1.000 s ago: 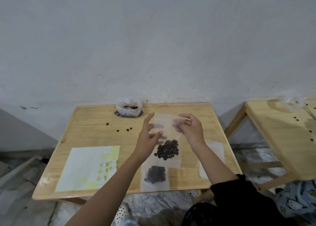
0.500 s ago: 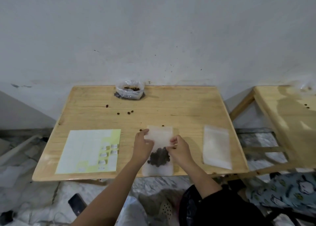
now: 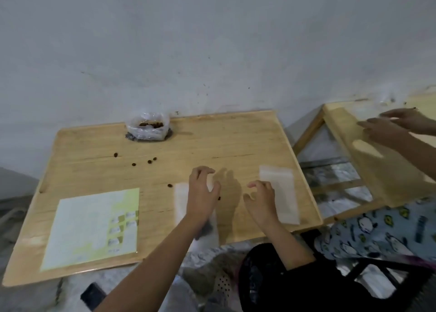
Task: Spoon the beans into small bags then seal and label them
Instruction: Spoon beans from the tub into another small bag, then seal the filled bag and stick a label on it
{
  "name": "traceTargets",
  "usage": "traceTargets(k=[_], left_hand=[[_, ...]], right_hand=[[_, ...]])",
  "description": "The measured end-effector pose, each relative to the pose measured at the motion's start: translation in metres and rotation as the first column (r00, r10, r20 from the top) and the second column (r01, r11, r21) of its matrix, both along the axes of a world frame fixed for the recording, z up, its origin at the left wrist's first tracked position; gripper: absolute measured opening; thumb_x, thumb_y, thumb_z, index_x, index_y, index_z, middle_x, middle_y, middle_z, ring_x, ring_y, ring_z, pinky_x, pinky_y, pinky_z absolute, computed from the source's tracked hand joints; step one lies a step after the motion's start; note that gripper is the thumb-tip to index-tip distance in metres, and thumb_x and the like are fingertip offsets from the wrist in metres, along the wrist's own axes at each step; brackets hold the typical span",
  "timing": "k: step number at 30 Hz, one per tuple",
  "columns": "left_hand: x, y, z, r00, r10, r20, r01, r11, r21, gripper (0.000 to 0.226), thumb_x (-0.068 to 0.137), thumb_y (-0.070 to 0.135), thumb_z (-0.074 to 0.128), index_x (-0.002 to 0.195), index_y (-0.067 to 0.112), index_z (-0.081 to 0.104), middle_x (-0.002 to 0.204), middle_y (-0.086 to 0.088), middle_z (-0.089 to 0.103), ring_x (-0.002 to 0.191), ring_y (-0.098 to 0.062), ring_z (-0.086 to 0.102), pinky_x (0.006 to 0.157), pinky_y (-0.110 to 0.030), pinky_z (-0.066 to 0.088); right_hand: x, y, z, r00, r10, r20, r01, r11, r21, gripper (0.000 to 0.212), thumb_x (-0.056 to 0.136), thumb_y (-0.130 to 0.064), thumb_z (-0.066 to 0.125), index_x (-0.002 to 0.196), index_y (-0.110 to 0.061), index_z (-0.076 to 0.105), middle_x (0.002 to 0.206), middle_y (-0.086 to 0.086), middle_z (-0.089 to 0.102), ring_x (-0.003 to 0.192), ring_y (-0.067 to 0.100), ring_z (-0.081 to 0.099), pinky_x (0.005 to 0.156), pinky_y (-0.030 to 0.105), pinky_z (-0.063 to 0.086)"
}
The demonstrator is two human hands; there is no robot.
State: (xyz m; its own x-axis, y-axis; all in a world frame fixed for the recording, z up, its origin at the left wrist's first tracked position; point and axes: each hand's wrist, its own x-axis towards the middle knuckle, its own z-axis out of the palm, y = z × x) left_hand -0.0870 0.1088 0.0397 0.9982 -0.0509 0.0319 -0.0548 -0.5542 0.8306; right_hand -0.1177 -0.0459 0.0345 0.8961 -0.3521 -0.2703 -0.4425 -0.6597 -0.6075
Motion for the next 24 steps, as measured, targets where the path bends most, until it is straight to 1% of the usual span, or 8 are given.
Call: traceTargets(k=[2,5,8,10,12,15,17,24], left_hand=[[0.002,-0.029,-0.003,0.989,-0.132,-0.071,0.131,0.991,-0.026,0.024,0.089,0.011,0.057,0.113,0.01,0.055,0.118,-0.003,0.045,0.109,-0.018,0.048,0.086,-0.014,0.033],[-0.004,-0.071,-0.016,0.931,-0.279,-0.235,0.274,0.96,-0.057,0.029,0.092,0.016,0.056,0.12,0.01,0.052,0.125,-0.005,0.044,0.114,-0.019,0.049,0.086,-0.018,0.037],[-0.016,-0.101,-0.03,0.887,-0.347,-0.305,0.341,0.937,-0.072,0.037,0.093,0.019,0.054,0.128,0.008,0.046,0.131,-0.006,0.04,0.118,-0.021,0.046,0.085,-0.014,0.033],[-0.02,-0.113,-0.036,0.875,-0.361,-0.323,0.371,0.928,-0.032,0.043,0.094,0.022,0.053,0.133,0.007,0.041,0.137,-0.008,0.037,0.123,-0.022,0.042,0.093,-0.018,0.032],[-0.022,-0.122,-0.038,0.872,-0.359,-0.331,0.38,0.925,-0.004,0.049,0.094,0.023,0.053,0.137,0.006,0.037,0.144,-0.008,0.034,0.132,-0.022,0.035,0.101,-0.02,0.027],[-0.022,-0.13,-0.039,0.866,-0.356,-0.352,0.377,0.926,-0.01,0.051,0.094,0.025,0.053,0.139,0.007,0.036,0.15,-0.01,0.03,0.139,-0.023,0.028,0.109,-0.027,0.023],[-0.022,-0.132,-0.04,0.875,-0.342,-0.344,0.356,0.934,-0.022,0.051,0.093,0.024,0.054,0.138,0.008,0.037,0.148,-0.011,0.033,0.137,-0.024,0.031,0.11,-0.03,0.027],[-0.021,-0.14,-0.038,0.918,-0.245,-0.31,0.244,0.969,-0.043,0.044,0.093,0.014,0.053,0.135,0.01,0.042,0.146,-0.009,0.037,0.134,-0.023,0.036,0.106,-0.026,0.029]], right_hand=[[-0.004,-0.029,-0.001,0.992,-0.126,0.003,0.126,0.992,-0.023,0.024,0.088,-0.013,0.058,0.111,-0.016,0.054,0.126,0.006,0.043,0.12,0.023,0.039,0.09,0.027,0.037],[-0.015,-0.068,-0.008,0.964,-0.262,-0.045,0.259,0.964,-0.05,0.033,0.089,-0.015,0.056,0.121,-0.015,0.05,0.133,0.008,0.039,0.126,0.026,0.036,0.095,0.032,0.038],[-0.025,-0.097,-0.02,0.947,-0.276,-0.163,0.268,0.961,-0.066,0.044,0.087,-0.019,0.056,0.129,-0.013,0.046,0.134,0.01,0.04,0.124,0.03,0.04,0.098,0.036,0.039],[-0.029,-0.104,-0.027,0.952,-0.214,-0.219,0.208,0.977,-0.047,0.039,0.084,-0.021,0.054,0.122,-0.013,0.046,0.125,0.01,0.044,0.117,0.03,0.044,0.09,0.037,0.041],[-0.03,-0.105,-0.032,0.959,-0.164,-0.23,0.161,0.986,-0.031,0.032,0.084,-0.022,0.051,0.114,-0.015,0.046,0.118,0.01,0.046,0.111,0.029,0.046,0.081,0.035,0.039],[-0.027,-0.102,-0.033,0.958,-0.157,-0.239,0.167,0.986,0.023,0.051,0.091,-0.022,0.049,0.139,-0.015,0.034,0.142,0.007,0.035,0.131,0.028,0.034,0.101,0.037,0.038],[-0.026,-0.101,-0.033,0.954,-0.203,-0.219,0.218,0.975,0.046,0.053,0.093,-0.021,0.049,0.142,-0.016,0.031,0.145,0.006,0.032,0.133,0.026,0.032,0.106,0.036,0.036],[-0.028,-0.104,-0.03,0.938,-0.338,-0.073,0.345,0.931,0.117,0.046,0.089,-0.012,0.054,0.134,-0.013,0.042,0.137,0.008,0.042,0.125,0.023,0.045,0.096,0.026,0.039]])
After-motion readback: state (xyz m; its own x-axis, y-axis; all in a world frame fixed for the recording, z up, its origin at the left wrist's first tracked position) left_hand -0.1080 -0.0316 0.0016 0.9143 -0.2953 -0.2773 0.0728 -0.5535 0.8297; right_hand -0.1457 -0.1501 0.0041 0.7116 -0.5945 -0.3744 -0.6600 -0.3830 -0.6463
